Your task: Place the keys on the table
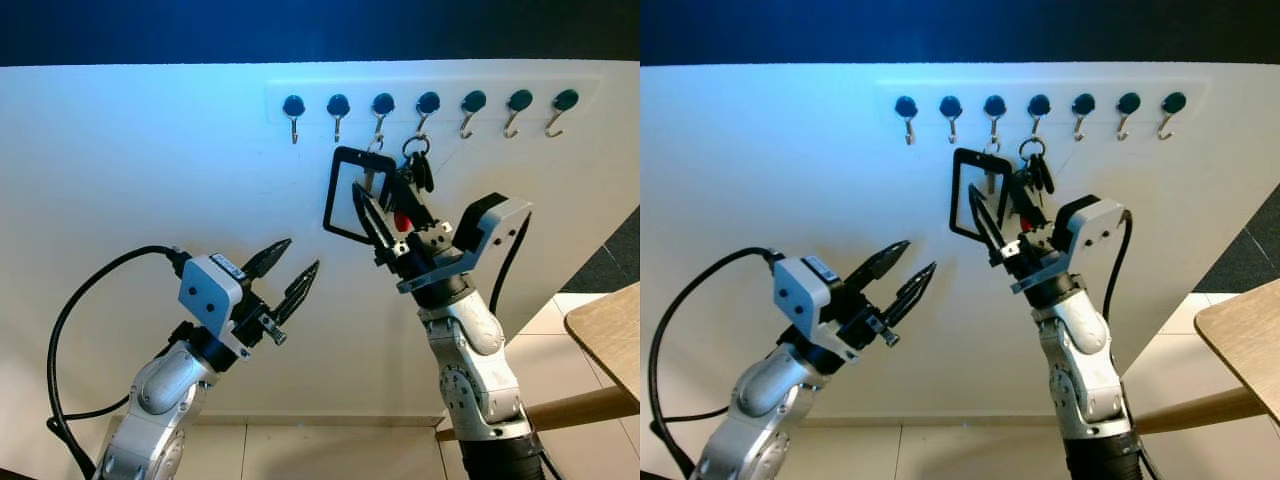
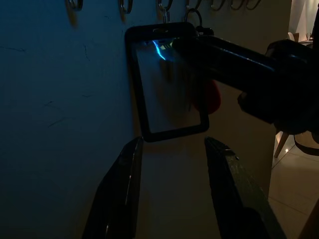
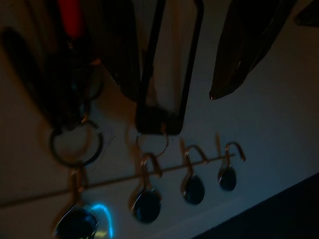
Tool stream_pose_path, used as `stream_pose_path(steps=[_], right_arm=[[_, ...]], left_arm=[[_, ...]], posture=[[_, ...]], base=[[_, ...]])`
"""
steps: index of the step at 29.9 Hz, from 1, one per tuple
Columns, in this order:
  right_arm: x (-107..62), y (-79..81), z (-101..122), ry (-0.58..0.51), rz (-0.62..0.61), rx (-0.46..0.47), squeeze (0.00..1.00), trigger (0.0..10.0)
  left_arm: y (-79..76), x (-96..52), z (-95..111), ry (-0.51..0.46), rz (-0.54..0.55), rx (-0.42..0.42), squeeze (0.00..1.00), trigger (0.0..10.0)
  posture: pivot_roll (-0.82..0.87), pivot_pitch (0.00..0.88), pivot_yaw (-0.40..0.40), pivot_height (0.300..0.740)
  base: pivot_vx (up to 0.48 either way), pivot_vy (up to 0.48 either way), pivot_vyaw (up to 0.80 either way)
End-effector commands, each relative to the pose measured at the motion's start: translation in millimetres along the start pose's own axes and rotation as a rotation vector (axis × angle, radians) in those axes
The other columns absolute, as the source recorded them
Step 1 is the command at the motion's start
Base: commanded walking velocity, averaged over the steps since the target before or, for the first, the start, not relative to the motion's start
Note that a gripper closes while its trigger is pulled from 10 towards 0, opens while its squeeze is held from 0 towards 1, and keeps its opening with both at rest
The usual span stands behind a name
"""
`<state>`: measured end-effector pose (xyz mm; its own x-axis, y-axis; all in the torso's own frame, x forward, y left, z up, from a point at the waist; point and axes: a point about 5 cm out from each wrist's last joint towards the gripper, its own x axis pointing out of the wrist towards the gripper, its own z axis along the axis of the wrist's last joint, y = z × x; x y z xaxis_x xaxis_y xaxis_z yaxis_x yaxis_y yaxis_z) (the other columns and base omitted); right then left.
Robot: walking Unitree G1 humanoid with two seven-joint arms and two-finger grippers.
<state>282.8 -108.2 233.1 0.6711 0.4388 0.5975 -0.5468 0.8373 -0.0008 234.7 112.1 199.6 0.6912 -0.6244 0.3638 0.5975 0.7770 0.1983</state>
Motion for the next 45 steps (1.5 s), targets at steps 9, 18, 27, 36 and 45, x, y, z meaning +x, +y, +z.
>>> stream_pose_path(steps=[9, 18, 27, 36, 45], right_arm=[[-10.5, -3.5, -21, 0.098, -0.038, 0.100, 0.00, 10.0], [-1.1, -6.7, -28, 0.118, -0.026, 0.117, 0.00, 9.9], [7.4, -1.2, -25, 0.102, 0.036, 0.141, 0.00, 7.9], [10.3, 2.7, -26, 0.100, 0.080, 0.157, 0.00, 0.0], [14.8, 3.0, -23, 0.085, 0.076, 0.193, 0.00, 0.0]], left_arm=[[-0.6, -0.4, -2, 0.019, 0.001, 0.000, 0.00, 10.0], [5.9, 2.1, 0, 0.006, 0.039, 0.022, 0.00, 10.0], [8.3, 3.7, 1, -0.003, 0.050, 0.032, 0.00, 10.0], [8.0, 4.1, 1, -0.005, 0.054, 0.035, 0.00, 10.0], [6.2, 7.5, 3, -0.024, 0.044, 0.047, 0.00, 10.0]], posture=[[0.05, 0.120, 0.022, 0.740], [0.05, 0.116, 0.021, 0.740], [0.05, 0.116, 0.024, 0.740], [0.04, 0.115, 0.020, 0.740], [0.03, 0.108, 0.018, 0.740]], base=[[0.000, 0.000, 0.00], [0.000, 0.000, 0.00], [0.000, 0.000, 0.00], [0.000, 0.000, 0.00], [0.000, 0.000, 0.00]])
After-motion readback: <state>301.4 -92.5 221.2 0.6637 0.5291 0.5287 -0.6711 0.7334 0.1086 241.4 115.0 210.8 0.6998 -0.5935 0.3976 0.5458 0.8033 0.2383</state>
